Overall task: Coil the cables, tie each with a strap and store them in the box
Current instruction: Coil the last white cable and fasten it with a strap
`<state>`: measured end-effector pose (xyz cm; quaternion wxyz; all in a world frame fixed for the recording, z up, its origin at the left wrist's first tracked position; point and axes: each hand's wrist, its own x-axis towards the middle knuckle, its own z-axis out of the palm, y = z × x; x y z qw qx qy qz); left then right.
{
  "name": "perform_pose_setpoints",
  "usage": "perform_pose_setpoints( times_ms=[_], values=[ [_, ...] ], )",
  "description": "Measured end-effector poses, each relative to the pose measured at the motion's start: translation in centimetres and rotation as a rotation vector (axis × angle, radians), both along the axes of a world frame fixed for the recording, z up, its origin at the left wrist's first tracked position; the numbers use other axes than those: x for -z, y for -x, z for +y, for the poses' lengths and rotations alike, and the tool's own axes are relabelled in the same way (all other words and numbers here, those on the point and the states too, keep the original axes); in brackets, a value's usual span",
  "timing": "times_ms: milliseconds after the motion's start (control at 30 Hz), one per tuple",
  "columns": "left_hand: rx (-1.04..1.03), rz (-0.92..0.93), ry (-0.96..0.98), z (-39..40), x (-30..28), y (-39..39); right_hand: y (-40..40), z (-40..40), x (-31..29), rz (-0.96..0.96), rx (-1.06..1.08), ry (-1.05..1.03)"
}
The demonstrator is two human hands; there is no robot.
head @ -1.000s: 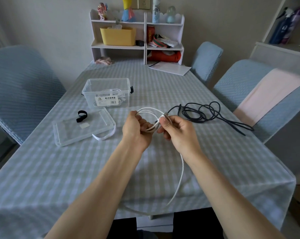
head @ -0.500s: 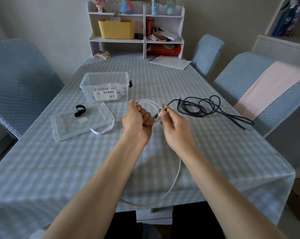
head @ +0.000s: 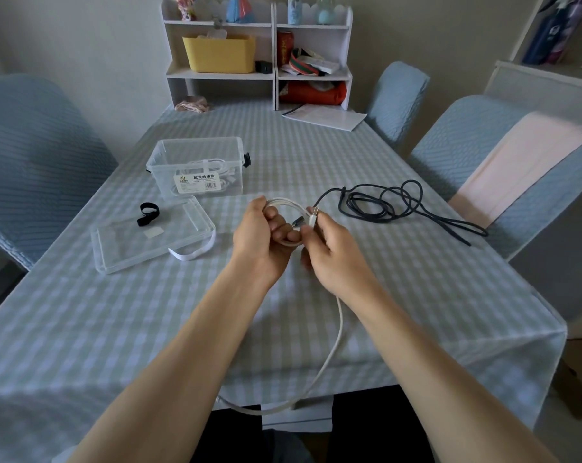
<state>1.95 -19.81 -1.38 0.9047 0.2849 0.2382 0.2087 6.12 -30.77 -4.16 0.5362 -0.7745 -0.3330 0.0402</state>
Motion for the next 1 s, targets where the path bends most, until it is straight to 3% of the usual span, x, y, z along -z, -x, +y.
perform_pose_setpoints(
  times_ms=[167,333,467,533,633,833,1000],
  values=[
    [0.154,0.170,-0.219,1.3,-0.4,0.8,-0.4,-0.5,0.2,-0.092,0.013,0.045],
    [0.483,0.424,-0.720,3.3,-2.7,1.3,-0.6,-0.8,0.0,-0.170,-0.071,0.127],
    [0.658,0.469,-0.991,4.2,-3.4,0.9,-0.4,-0.9,-0.4,-0.171,-0.147,0.148],
    [0.647,0.453,-0.933,3.9,-2.6,0.7,-0.6,-1.0,-0.4,-0.132,-0.128,0.133],
    [0.547,0.348,-0.684,3.0,-1.1,0.7,-0.9,-0.9,-0.5,-0.061,-0.064,0.098],
    [0.484,0.114,-0.284,2.0,-1.1,0.7,-0.9,-1.1,-1.0,0.160,-0.059,-0.134],
    [0.479,0.196,-0.280,2.2,-0.6,0.9,-0.3,-1.1,-1.1,0.102,-0.071,-0.108]
  ],
)
